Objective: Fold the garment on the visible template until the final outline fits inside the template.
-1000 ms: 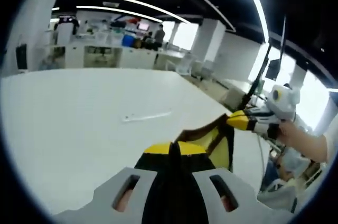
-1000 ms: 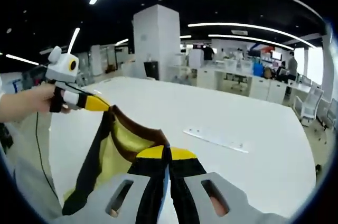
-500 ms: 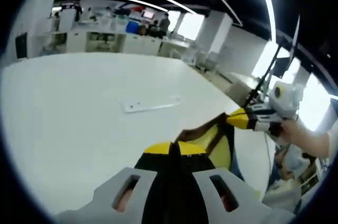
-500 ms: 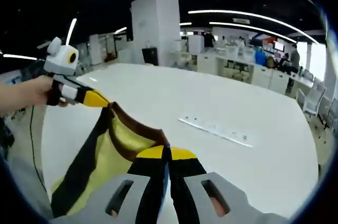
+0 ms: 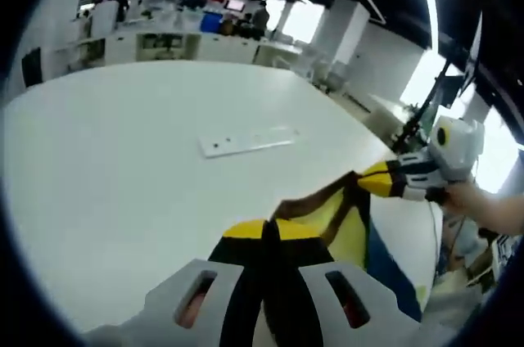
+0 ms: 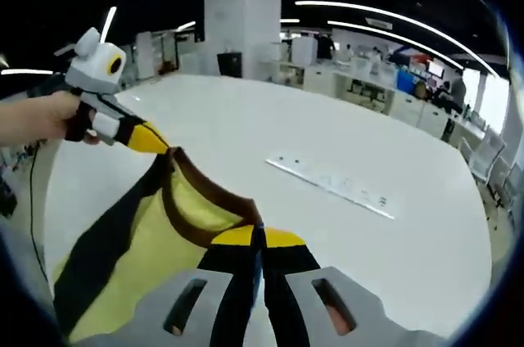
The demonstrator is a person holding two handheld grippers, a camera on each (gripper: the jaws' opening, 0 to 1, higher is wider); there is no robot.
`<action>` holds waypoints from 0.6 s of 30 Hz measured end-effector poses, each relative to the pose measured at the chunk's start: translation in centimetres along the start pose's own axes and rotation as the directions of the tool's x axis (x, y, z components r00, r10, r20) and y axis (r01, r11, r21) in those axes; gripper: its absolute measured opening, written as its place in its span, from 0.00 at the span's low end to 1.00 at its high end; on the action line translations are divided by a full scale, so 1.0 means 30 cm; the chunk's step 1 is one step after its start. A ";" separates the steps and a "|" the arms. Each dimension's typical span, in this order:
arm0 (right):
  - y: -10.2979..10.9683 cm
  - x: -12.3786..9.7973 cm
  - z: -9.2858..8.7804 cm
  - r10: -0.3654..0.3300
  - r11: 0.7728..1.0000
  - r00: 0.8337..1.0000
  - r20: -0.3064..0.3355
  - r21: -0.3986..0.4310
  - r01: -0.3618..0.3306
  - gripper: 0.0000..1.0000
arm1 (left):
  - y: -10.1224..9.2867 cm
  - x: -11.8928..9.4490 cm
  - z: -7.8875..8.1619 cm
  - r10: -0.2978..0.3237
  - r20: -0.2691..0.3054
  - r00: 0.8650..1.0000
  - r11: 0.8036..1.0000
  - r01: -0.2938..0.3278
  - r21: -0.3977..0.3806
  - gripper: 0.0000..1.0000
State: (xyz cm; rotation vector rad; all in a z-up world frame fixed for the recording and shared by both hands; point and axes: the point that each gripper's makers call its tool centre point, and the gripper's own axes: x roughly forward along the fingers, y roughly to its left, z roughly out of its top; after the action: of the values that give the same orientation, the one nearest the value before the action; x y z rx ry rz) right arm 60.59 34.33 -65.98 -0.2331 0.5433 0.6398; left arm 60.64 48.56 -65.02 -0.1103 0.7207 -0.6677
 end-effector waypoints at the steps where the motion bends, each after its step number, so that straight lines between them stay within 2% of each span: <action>1: 0.000 0.013 -0.008 0.003 1.000 1.000 -0.005 0.003 -0.003 0.02 | 0.008 0.009 -0.004 0.005 -0.007 1.000 1.000 -0.005 0.005 0.00; 3: -0.003 0.027 -0.015 0.005 1.000 1.000 -0.010 0.006 -0.005 0.02 | 0.018 0.018 -0.012 0.014 -0.021 1.000 1.000 -0.014 0.021 0.00; 4: -0.010 0.044 -0.026 0.004 1.000 1.000 -0.019 0.006 -0.004 0.02 | 0.034 0.030 -0.023 0.030 -0.041 0.999 0.998 -0.028 0.058 0.00; 7: -0.025 0.069 -0.041 0.002 1.000 1.000 -0.031 0.019 -0.001 0.02 | 0.051 0.061 -0.039 0.037 -0.067 0.997 0.994 -0.030 0.103 0.00; 18: -0.086 0.137 -0.078 0.003 0.997 0.998 -0.063 0.072 0.001 0.02 | 0.097 0.149 -0.052 0.042 -0.115 0.993 0.989 -0.025 0.145 0.00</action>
State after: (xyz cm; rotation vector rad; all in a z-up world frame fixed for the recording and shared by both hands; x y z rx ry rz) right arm 64.01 33.52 -70.08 -0.1857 0.6259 0.6141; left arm 63.65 48.37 -69.69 0.0741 0.7834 -0.6958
